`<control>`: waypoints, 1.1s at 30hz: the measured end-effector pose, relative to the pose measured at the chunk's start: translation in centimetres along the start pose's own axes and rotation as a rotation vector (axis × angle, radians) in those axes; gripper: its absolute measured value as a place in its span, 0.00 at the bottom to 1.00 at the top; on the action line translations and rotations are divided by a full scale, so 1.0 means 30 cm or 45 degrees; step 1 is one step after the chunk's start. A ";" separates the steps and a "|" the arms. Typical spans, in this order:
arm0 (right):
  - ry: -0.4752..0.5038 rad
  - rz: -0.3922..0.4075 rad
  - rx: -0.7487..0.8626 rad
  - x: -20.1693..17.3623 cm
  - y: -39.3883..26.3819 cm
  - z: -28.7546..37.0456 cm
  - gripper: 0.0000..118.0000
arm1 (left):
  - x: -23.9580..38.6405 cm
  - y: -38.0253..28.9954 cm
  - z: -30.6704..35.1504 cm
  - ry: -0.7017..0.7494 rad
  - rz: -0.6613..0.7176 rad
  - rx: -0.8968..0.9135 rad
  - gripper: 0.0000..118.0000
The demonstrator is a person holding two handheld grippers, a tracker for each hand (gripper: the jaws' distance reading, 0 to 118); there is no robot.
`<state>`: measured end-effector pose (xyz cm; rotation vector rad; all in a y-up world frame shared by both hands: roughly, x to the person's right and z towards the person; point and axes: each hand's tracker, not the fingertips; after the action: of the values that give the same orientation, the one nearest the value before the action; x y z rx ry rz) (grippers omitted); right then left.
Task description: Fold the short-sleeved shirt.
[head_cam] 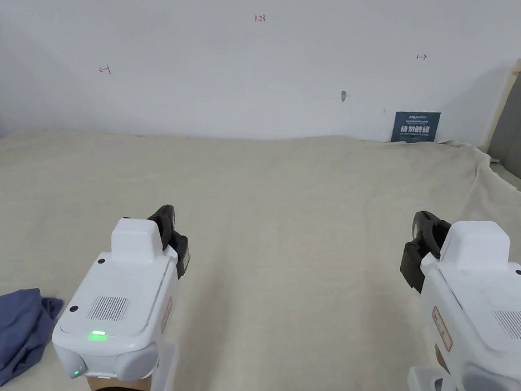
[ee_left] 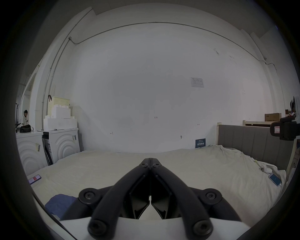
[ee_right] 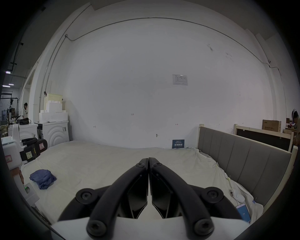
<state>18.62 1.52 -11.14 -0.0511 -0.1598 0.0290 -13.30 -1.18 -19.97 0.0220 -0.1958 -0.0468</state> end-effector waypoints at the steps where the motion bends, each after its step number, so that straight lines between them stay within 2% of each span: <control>1: 0.001 0.001 0.001 0.000 0.000 -0.001 0.00 | 0.000 0.002 0.000 0.000 0.002 0.001 0.00; 33: -0.005 0.022 0.013 -0.006 0.021 0.015 0.00 | 0.011 0.008 -0.006 -0.016 0.005 -0.002 0.00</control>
<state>18.35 2.16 -10.74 -0.0421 -0.1634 0.0469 -12.94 -0.97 -20.08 0.0198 -0.2083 -0.0432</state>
